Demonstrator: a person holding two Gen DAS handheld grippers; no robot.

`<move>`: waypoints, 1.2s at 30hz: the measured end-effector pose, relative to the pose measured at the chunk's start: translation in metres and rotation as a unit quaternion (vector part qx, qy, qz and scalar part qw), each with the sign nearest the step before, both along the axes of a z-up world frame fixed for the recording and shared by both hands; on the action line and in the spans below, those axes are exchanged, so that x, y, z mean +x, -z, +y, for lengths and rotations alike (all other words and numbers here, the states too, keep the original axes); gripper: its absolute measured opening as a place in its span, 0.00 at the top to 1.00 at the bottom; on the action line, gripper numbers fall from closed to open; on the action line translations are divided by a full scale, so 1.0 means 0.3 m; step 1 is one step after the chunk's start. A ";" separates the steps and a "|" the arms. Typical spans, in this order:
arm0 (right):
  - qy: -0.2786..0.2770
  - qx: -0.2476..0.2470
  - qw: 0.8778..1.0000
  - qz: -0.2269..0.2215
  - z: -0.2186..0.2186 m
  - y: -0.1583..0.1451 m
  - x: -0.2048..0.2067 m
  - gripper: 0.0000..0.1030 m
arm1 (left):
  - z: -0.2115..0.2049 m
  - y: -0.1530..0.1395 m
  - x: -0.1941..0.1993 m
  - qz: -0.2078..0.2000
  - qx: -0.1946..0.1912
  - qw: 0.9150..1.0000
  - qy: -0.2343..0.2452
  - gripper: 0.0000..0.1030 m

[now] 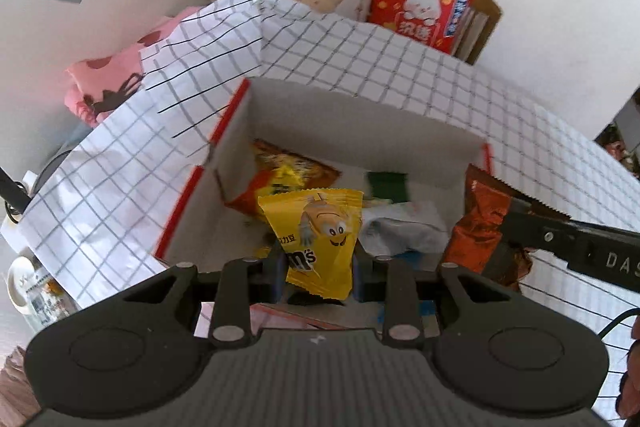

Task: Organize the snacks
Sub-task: 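Carry the M&M's packet in the left tool while the right tool carries the foil packet into the box, then open both tools to release the M&M's and foil packets in the box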

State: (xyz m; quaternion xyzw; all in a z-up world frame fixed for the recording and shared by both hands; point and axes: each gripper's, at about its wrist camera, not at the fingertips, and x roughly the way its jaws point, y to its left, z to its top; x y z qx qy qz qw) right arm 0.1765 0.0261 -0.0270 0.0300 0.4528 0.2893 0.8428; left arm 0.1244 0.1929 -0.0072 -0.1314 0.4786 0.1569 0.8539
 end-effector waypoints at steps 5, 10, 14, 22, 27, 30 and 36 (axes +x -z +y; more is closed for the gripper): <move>-0.002 -0.021 1.000 0.007 0.071 0.075 0.033 0.65 | 0.054 0.089 0.042 0.024 -0.007 1.000 -0.001 0.71; -0.007 -0.041 0.999 0.015 0.118 0.142 0.044 0.65 | 0.062 0.167 0.077 0.035 -0.014 0.999 0.003 0.71; -0.021 -0.049 0.998 0.019 0.139 0.171 0.041 0.65 | 0.052 0.217 0.096 0.044 -0.023 0.999 0.012 0.71; -0.025 -0.061 0.998 0.013 0.151 0.193 0.041 0.64 | 0.023 0.292 0.119 0.064 -0.015 0.998 0.019 0.71; -0.025 -0.067 0.997 0.017 0.157 0.208 0.039 0.62 | 0.000 0.304 0.124 0.061 -0.008 0.998 0.025 0.71; -0.021 -0.066 0.997 0.018 0.154 0.209 0.037 0.62 | -0.005 0.308 0.124 0.060 -0.002 0.998 0.025 0.71; -0.016 -0.064 0.998 0.021 0.144 0.211 0.032 0.58 | -0.021 0.291 0.108 0.050 0.005 0.998 0.026 0.68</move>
